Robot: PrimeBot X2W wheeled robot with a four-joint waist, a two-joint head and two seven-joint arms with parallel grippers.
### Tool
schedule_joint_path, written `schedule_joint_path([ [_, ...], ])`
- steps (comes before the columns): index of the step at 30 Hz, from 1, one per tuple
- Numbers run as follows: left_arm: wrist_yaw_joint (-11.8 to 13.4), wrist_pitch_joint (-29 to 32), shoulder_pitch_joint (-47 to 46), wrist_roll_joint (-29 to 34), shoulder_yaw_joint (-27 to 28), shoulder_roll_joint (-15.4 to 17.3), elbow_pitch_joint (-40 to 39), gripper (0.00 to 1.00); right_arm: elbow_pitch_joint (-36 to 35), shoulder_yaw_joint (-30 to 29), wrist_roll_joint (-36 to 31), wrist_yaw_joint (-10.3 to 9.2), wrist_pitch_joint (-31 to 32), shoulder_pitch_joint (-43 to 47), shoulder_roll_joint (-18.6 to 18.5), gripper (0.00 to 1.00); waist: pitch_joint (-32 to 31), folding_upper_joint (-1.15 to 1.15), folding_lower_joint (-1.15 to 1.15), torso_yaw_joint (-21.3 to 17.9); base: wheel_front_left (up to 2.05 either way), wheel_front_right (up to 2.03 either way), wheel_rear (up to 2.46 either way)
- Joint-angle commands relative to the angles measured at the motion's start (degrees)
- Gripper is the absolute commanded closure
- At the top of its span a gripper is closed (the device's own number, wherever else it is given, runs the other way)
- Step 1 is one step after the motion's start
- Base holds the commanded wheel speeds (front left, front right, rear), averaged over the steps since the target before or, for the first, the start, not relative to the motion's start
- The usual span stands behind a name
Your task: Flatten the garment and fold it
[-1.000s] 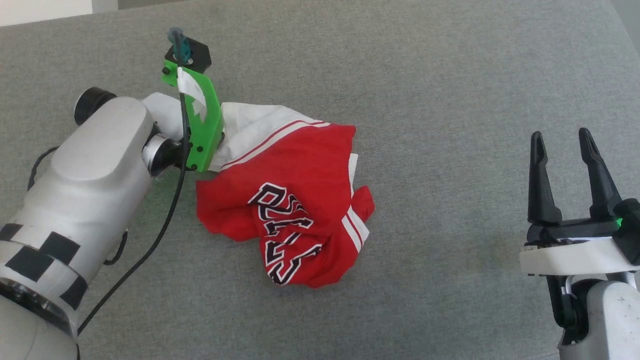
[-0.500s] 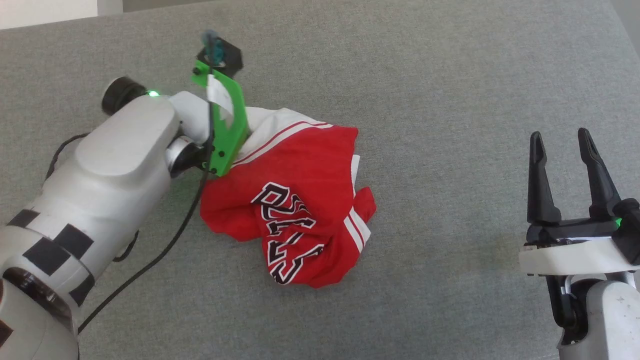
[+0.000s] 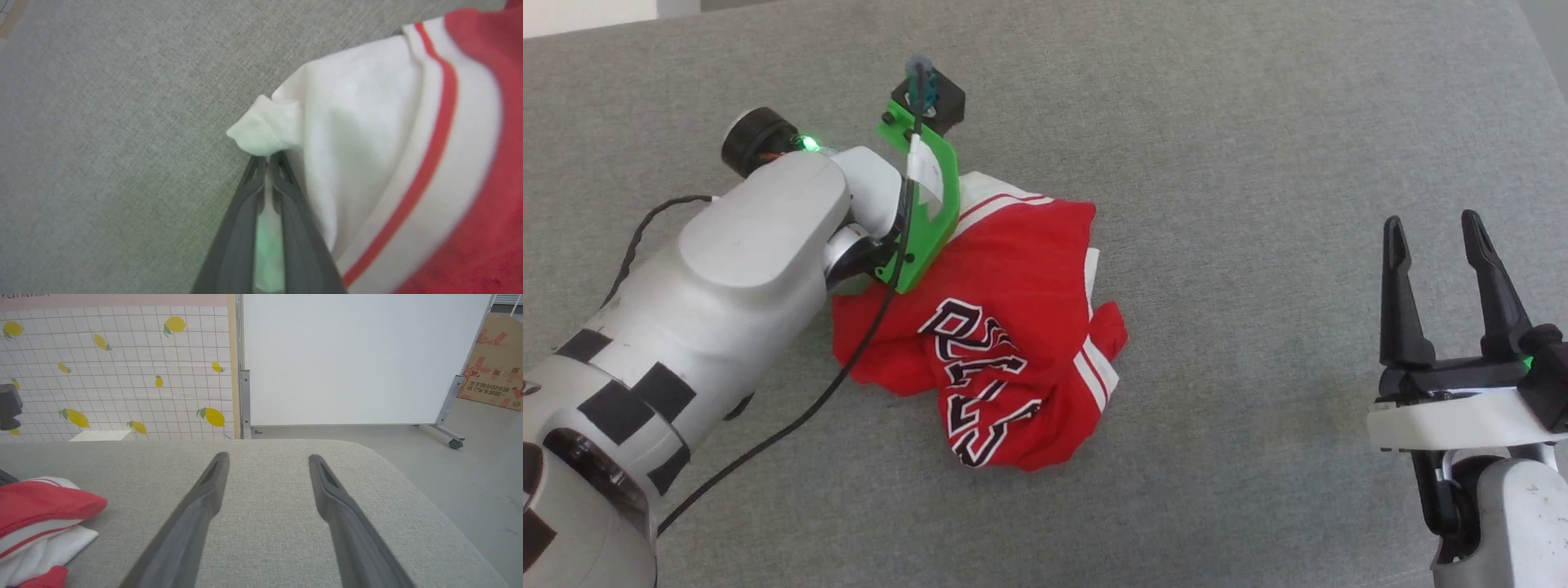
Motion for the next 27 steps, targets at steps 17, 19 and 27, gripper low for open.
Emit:
schedule_joint_path([
  [17, -0.2, -20.7, 2.5, -2.9, 0.6, 6.2, 1.2, 1.0, 0.4, -1.9, -1.4, -0.09, -0.3, 2.6, 0.0, 0.0, -6.1, 0.0, 0.0, 6.8, 0.0, 0.0, 0.0],
  [19, -0.2, -22.5, 4.1, -3.1, 0.8, 6.8, 2.6, 1.0, 0.4, -1.6, -1.8, -0.09, -0.3, 3.1, 0.0, 0.0, -7.1, 0.0, 0.0, 8.1, 0.0, 0.0, 0.0],
  [27, 1.7, -26.6, 12.8, -5.9, 1.7, 9.0, 10.2, 1.0, 0.1, -1.0, -3.3, -0.09, -0.3, 4.1, 0.0, 0.0, -9.5, 0.0, 0.0, 11.9, 0.0, 0.0, 0.0],
])
